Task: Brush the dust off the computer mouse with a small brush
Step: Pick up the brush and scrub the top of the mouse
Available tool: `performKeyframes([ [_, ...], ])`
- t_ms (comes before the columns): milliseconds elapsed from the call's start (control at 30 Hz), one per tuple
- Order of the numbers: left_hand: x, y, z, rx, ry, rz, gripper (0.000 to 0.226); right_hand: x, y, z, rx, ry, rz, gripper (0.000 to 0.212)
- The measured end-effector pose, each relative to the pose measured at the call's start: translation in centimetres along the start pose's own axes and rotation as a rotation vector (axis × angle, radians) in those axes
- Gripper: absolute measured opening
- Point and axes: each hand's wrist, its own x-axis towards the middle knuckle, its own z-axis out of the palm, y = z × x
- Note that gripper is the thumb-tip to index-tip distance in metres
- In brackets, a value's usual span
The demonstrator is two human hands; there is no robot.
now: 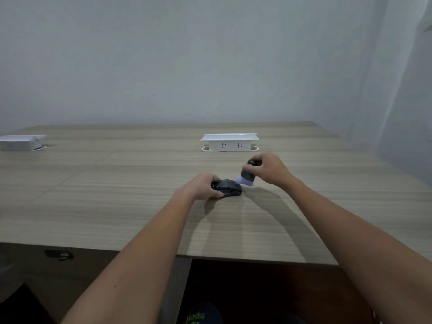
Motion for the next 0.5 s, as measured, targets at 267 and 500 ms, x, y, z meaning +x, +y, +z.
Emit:
performKeyframes([
  [267,0.1,-0.07,0.09,0.0,0.005,0.001,0.032,-0.01,0.37,0.39,-0.062,0.011,0.016,0.026],
  [500,0.06,0.09,0.27,0.001,0.025,0.004,0.031,-0.07,0.07,0.35,-0.113,-0.071,0.028,0.027],
])
